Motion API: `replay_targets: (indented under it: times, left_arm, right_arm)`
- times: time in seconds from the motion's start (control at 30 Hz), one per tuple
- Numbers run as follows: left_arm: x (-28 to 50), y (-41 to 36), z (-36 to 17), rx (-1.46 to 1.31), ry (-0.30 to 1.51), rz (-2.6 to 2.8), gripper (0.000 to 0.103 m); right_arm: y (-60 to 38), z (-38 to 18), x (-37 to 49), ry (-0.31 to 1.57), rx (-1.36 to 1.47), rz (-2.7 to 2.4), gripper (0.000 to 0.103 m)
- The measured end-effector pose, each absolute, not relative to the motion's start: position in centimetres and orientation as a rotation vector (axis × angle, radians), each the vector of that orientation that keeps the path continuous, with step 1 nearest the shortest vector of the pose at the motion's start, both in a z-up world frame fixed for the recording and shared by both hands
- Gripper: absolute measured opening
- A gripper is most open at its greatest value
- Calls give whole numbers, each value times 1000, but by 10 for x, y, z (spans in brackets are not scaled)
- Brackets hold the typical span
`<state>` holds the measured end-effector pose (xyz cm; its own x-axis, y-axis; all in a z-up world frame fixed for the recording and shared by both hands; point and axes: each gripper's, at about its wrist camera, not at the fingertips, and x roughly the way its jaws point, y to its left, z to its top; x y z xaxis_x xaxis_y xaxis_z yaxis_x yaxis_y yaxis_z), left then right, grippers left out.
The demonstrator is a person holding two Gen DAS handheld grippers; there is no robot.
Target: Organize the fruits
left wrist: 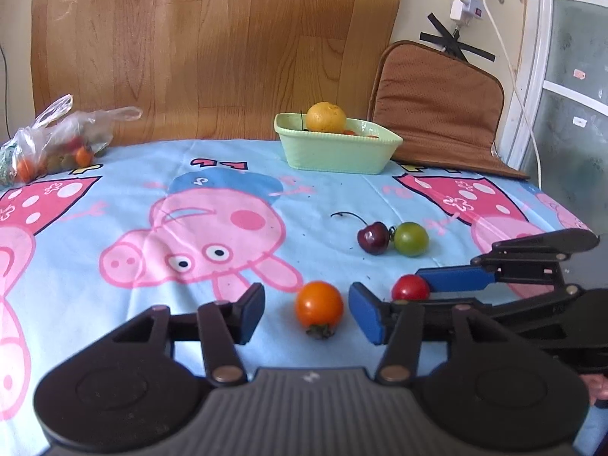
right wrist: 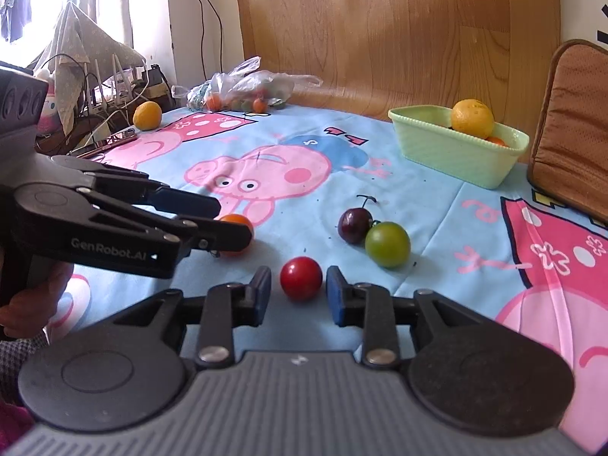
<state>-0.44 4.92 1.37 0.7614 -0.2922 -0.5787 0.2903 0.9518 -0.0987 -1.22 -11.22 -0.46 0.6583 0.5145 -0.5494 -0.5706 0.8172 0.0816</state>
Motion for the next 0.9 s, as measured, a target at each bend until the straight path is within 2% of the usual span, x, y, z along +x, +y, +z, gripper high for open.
replay_targets:
  times: [0.67,0.77,0.9]
  left_arm:
    - [-13,46,16,-36,670,-198,53]
    - [-17,48,16,-36,671,-181,54]
    - [-23,50,14,-41,683,-154,56]
  right_arm:
    - [-126,-4,-33,545,-19,518,36]
    - [-134,-4,-41,529,29,489,53]
    - [-140,-3,-51,525,63,465,54]
